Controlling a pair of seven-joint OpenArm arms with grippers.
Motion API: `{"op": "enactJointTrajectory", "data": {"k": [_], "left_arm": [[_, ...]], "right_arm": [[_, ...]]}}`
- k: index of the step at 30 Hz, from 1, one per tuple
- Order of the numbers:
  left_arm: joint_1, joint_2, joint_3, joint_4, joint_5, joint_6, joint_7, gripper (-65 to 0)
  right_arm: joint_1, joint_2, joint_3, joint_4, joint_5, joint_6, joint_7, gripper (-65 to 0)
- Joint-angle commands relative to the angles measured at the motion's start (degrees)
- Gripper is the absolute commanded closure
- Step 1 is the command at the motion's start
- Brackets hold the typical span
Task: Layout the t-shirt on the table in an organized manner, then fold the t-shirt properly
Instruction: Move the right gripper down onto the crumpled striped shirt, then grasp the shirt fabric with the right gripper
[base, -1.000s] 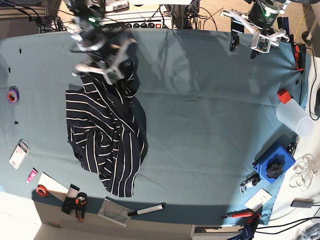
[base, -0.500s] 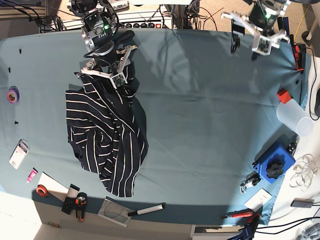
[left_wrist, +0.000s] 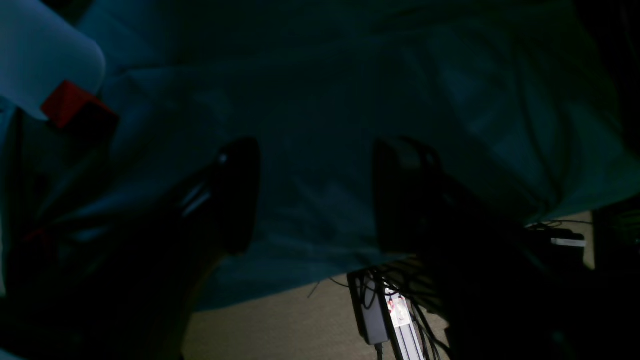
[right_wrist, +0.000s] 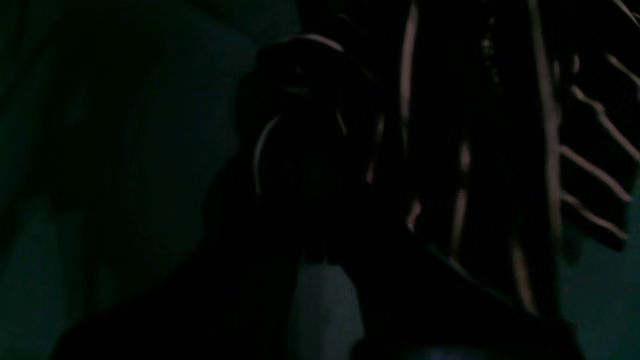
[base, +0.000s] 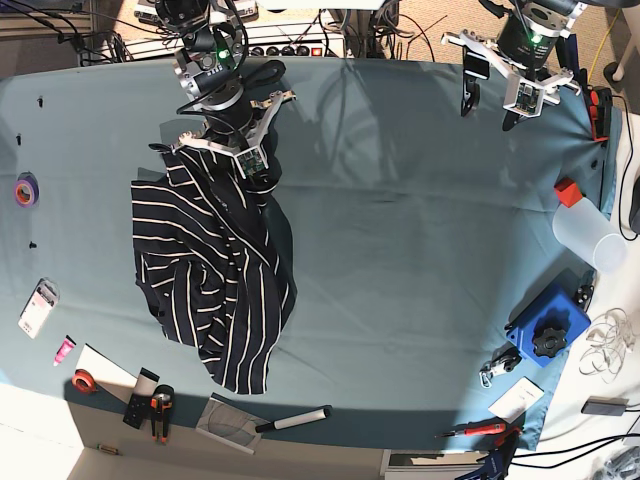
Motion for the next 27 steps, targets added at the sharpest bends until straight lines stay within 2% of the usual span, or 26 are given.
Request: {"op": "enactJointTrajectory", "data": {"k": [1,5,11,14,17,18,19,21,22,23,25,27], "left_arm": [[0.52,-0.15,-0.15,1.03,-0.42,-0.17,-1.49,-35.9],[0.5,-0.15,-0.15,1.03,-0.42,-0.17,-1.49,-35.9],[0.5,-0.15,-0.15,1.03,-0.42,-0.15,-1.51,-35.9],[0.52,-0.15,-0.15,1.03,-0.42,-0.15,-1.51,-35.9],[0.48,-0.15,-0.15,1.03,-0.42,-0.2,-1.66,-35.9],[0.48,-0.15,-0.11,1.03,-0.42,-0.7,-1.9,-35.9],[0.48,-0.17,-0.11,1.03,-0.39,-2.78,-1.99,-36.0],[0.17,-0.17,-0.07,1.03,-0.42,-9.29,-2.56,-37.6],[-0.02,-0.17,0.2,1.03,-0.42,-11.78,-3.28,-38.9],[-0.2,-0.17,0.74,1.03,-0.39,-13.11,-4.35,-40.3],[-0.48,-0.2,2.62,1.03,-0.39,-13.44,-6.1,-41.7],[-1.4,-0.17,5.33,1.03,0.04,-13.03,-5.64,-41.7]], "right_arm": [[0.2,0.13,0.02,0.9,-1.46,-0.22,1.01,0.0],[0.17,0.15,0.02,4.98,-2.84,0.2,-0.07,0.0],[0.15,0.15,0.02,17.88,-2.16,2.4,0.17,0.0],[0.15,0.15,0.02,19.63,-2.23,2.38,-0.13,0.0],[0.13,0.15,0.04,19.61,-3.13,2.38,-3.08,0.0],[0.04,0.15,0.09,19.61,-4.13,2.38,-4.13,0.0],[-0.09,0.17,0.09,19.61,-5.38,2.38,-4.81,0.0],[-0.92,0.15,0.09,19.61,-7.96,2.36,-5.38,0.0],[-1.51,0.15,0.09,19.61,-9.14,2.36,-5.33,-3.0],[-2.12,0.15,0.09,19.61,-10.47,2.36,-5.35,-8.6],[-3.45,0.15,0.09,19.61,-13.38,2.36,-5.7,-16.9],[-3.8,0.15,0.09,19.61,-15.56,2.29,-7.58,-17.9]]}}
